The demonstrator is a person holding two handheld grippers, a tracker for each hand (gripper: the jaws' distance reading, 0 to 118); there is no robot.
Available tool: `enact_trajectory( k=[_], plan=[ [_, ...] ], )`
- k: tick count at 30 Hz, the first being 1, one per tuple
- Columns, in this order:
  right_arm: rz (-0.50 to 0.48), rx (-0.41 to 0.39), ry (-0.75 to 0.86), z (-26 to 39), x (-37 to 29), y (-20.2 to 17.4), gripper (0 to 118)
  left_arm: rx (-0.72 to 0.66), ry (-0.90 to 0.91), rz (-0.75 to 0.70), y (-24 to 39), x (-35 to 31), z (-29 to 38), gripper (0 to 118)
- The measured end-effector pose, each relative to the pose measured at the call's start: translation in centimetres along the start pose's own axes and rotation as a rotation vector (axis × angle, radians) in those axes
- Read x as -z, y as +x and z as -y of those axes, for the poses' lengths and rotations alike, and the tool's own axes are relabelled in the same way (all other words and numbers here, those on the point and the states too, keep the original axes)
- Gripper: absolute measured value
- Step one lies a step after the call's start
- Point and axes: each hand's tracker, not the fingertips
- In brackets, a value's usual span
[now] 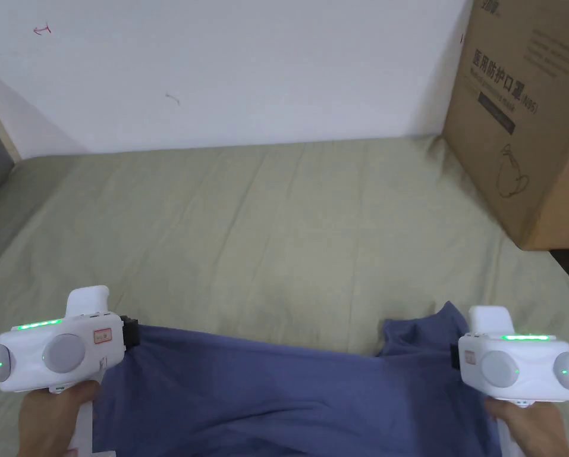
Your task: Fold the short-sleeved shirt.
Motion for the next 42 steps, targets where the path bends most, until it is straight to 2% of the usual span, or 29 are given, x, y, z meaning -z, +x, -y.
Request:
enact_trajectory(
  k=[3,13,17,24,29,35,40,42],
  plan=[
    [-0.011,-0.039,0.121,-3.2,-3.7,-0.1,0,-0.038,0.073,0.028,-0.6,-2.1,-2.2,2],
    [-0.078,-0.049,0.503,-17.3,-15.3,-2.4,0,0.021,0.372,-0.021,0.3,-12.8,-14.3,2],
    [-0.078,-0.057,0.636,-23.1,-18.7,-3.4,0,0.032,0.462,-0.039,0.5,-16.1,-19.5,2],
    [-0.085,-0.054,0.78,-31.9,-22.3,-4.0,0,0.072,0.569,-0.086,1.5,-19.3,-27.3,2],
    [-0.108,-0.032,0.817,-36.5,-22.6,-4.0,0,0.083,0.609,-0.101,2.0,-18.6,-31.2,2],
    [-0.123,0.013,0.813,-39.0,-19.4,-3.7,0,0.076,0.607,-0.11,2.3,-14.4,-33.9,2],
    [-0.099,-0.017,0.766,-38.0,-14.4,-4.2,0,0.076,0.542,-0.114,2.4,-8.3,-33.2,2],
    [-0.078,-0.052,0.729,-36.8,-11.8,-4.5,0,0.061,0.505,-0.117,2.2,-5.4,-32.0,2]
  ],
)
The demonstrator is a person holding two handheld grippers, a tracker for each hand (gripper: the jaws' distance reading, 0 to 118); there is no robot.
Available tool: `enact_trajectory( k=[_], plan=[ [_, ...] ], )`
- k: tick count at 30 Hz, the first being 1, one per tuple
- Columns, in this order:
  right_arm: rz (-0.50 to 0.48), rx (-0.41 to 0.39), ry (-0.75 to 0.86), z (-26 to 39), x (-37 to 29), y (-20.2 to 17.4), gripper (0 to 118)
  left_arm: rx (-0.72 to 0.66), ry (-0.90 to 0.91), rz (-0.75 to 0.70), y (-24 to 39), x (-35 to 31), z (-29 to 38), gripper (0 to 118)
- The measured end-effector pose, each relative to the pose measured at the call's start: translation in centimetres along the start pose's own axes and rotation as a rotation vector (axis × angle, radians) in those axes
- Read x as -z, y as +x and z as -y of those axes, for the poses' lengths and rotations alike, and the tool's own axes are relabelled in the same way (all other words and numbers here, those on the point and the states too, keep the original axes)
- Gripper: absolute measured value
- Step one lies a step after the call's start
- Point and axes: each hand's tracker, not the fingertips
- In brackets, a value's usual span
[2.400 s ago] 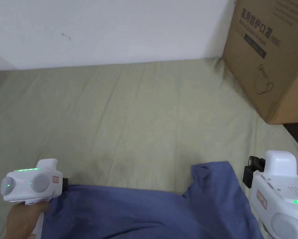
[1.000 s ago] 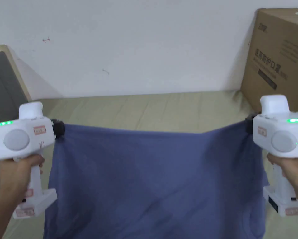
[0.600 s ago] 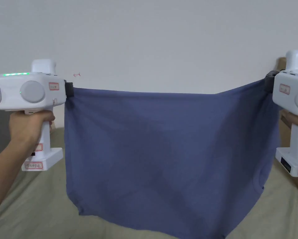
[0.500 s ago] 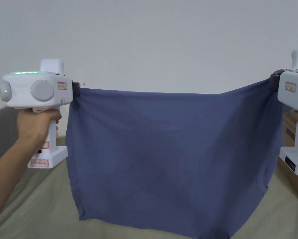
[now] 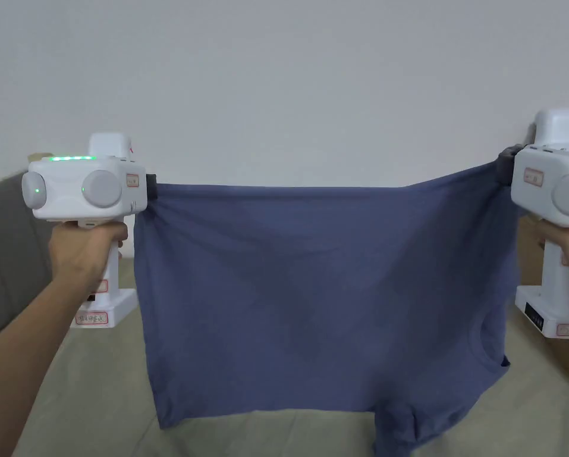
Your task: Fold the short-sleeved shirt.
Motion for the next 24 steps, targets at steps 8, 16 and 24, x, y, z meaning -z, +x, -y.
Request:
enact_trajectory(
  k=[8,16,24],
  plan=[
    [-0.008,-0.011,-0.21,12.2,2.3,-0.6,0,-0.014,-0.19,0.013,-0.1,4.0,11.6,2],
    [-0.044,0.019,-0.37,22.7,-4.2,-0.8,0,-0.041,-0.349,0.037,-1.5,0.0,23.2,2],
    [-0.1,0.071,-0.469,29.2,-15.6,0.3,0,-0.042,-0.461,0.044,-4.7,-8.9,32.3,2]
  ],
)
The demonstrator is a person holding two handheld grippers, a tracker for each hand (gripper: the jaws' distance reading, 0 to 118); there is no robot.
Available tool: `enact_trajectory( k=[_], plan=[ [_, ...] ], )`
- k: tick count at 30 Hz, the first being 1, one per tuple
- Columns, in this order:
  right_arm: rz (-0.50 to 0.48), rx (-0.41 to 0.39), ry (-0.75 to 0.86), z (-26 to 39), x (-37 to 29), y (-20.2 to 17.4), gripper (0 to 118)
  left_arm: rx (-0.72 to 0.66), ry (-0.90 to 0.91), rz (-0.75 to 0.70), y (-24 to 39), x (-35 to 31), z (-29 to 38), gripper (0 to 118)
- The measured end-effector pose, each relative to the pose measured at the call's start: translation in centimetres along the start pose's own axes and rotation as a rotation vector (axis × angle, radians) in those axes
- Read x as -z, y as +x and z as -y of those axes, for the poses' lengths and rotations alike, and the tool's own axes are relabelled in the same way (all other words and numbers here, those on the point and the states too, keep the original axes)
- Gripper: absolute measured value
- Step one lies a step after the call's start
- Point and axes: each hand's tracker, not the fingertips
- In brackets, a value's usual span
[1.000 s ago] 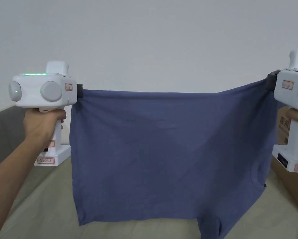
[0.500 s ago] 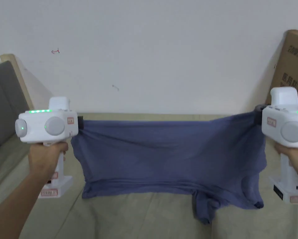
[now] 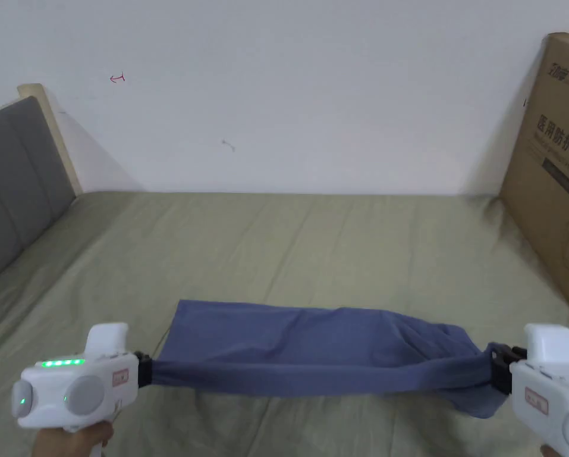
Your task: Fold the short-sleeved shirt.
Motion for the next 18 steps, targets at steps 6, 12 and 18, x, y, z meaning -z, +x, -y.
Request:
enact_trajectory(
  k=[6,12,18],
  plan=[
    [-0.018,0.035,-0.07,6.4,-5.6,0.2,0,-0.01,-0.066,-0.017,-1.6,-4.9,7.8,2],
    [-0.013,0.055,-0.15,12.3,-9.6,-0.2,0,-0.02,-0.109,-0.031,-2.3,-8.1,13.9,2],
    [0.017,0.095,-0.277,17.0,-10.5,0.1,0,-0.03,-0.163,-0.045,-2.9,-9.3,18.4,2]
  ],
)
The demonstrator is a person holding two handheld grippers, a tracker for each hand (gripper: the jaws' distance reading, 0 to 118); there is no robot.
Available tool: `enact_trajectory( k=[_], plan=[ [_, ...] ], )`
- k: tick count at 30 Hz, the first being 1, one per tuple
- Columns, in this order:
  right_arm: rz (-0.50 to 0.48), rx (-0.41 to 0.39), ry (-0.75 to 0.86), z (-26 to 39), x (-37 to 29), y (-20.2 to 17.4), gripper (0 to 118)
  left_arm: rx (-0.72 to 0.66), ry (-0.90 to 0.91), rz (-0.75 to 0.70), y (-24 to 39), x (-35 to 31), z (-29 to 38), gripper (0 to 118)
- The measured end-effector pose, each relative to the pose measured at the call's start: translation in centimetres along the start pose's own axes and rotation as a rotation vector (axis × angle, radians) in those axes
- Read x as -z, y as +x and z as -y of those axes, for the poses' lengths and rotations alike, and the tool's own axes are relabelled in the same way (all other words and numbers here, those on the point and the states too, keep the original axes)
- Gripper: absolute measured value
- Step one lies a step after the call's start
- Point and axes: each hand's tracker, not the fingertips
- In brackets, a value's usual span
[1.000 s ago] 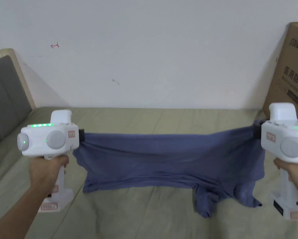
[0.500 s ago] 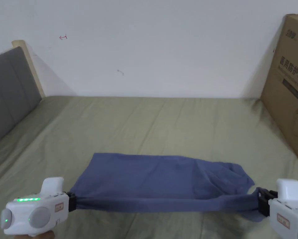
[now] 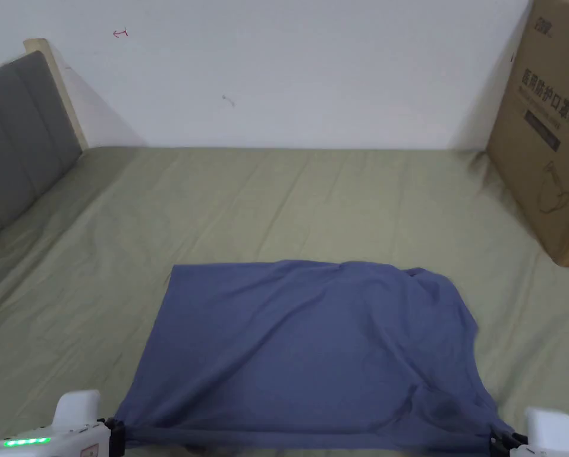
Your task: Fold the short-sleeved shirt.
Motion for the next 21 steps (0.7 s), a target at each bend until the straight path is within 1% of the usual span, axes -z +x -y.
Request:
enact_trajectory(
  k=[4,7,10,12,13,14,15,16,17,18,19,20,21],
  plan=[
    [0.012,0.047,-0.102,2.3,2.5,0.4,0,-0.023,-0.038,-0.009,0.1,1.0,1.5,2],
    [0.029,0.076,-0.137,3.7,3.9,0.1,0,-0.03,-0.066,-0.028,0.4,2.1,2.2,2],
    [0.044,0.069,-0.132,4.0,4.2,-0.2,0,-0.051,-0.053,-0.041,0.5,2.3,2.5,2],
    [0.053,0.069,-0.124,3.6,3.6,-0.5,0,-0.053,-0.049,-0.04,0.6,1.9,2.4,4],
    [0.051,0.075,-0.114,3.2,2.8,-0.7,8,-0.055,-0.039,-0.037,0.7,1.3,2.3,10],
    [0.036,0.083,-0.079,2.5,1.9,-1.0,21,-0.07,-0.034,-0.022,0.7,0.8,2.0,16],
    [0.019,0.079,-0.044,1.9,1.4,-1.1,40,-0.097,-0.016,0.012,0.7,0.1,1.6,21],
    [0.004,0.064,-0.002,0.9,0.3,-1.4,65,-0.12,0.02,0.06,0.7,-0.8,1.1,31],
    [-0.004,0.051,0.054,-0.3,-0.7,-1.7,83,-0.14,0.071,0.087,1.1,-2.0,0.1,47],
    [-0.01,0.044,0.101,-1.4,-1.7,-2.1,92,-0.154,0.119,0.097,1.3,-3.0,-0.6,68],
    [-0.026,0.037,0.161,-2.7,-2.9,-2.5,98,-0.164,0.17,0.106,1.8,-4.2,-1.6,92],
    [-0.027,0.031,0.217,-3.9,-4.1,-3.0,102,-0.169,0.225,0.121,2.2,-5.4,-2.6,103],
    [-0.026,0.024,0.268,-5.0,-5.1,-3.4,105,-0.167,0.286,0.139,2.7,-6.6,-3.6,108]
  ],
)
